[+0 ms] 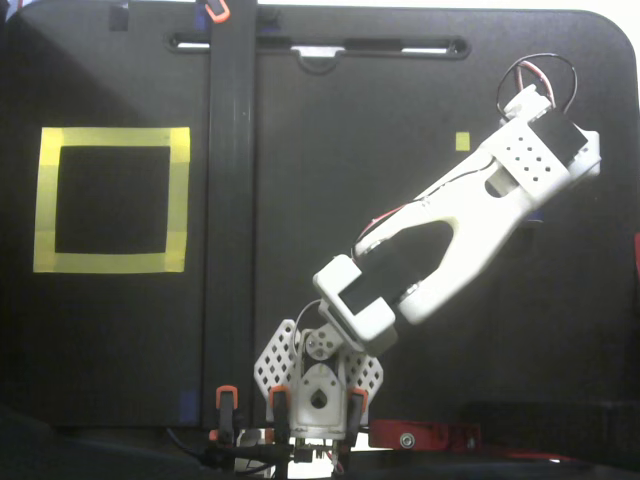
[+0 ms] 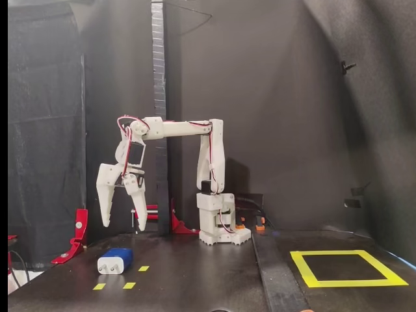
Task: Grasp the block and place it in the designated area.
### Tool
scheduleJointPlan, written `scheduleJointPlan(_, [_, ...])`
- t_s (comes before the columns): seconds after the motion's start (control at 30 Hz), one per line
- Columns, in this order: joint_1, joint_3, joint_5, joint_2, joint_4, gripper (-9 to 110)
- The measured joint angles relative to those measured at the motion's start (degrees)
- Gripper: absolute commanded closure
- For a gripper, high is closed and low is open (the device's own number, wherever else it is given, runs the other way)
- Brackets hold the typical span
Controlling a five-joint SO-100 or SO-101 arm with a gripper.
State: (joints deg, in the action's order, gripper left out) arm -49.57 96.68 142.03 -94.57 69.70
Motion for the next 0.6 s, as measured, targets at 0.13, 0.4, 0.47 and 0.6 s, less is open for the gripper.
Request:
scheduleJointPlan(0.13, [-0.4, 0.0, 0.1, 0.0, 0.0, 69])
scheduleJointPlan(0.4, [-1.9, 5.1, 0.1, -0.1, -6.2, 69])
scheduleJointPlan(0.47, [-2.1, 7.6, 0.1, -0.1, -9.2, 69])
scheduleJointPlan(0.6, [-2.5, 8.8, 0.1, 1.1, -11.8, 69])
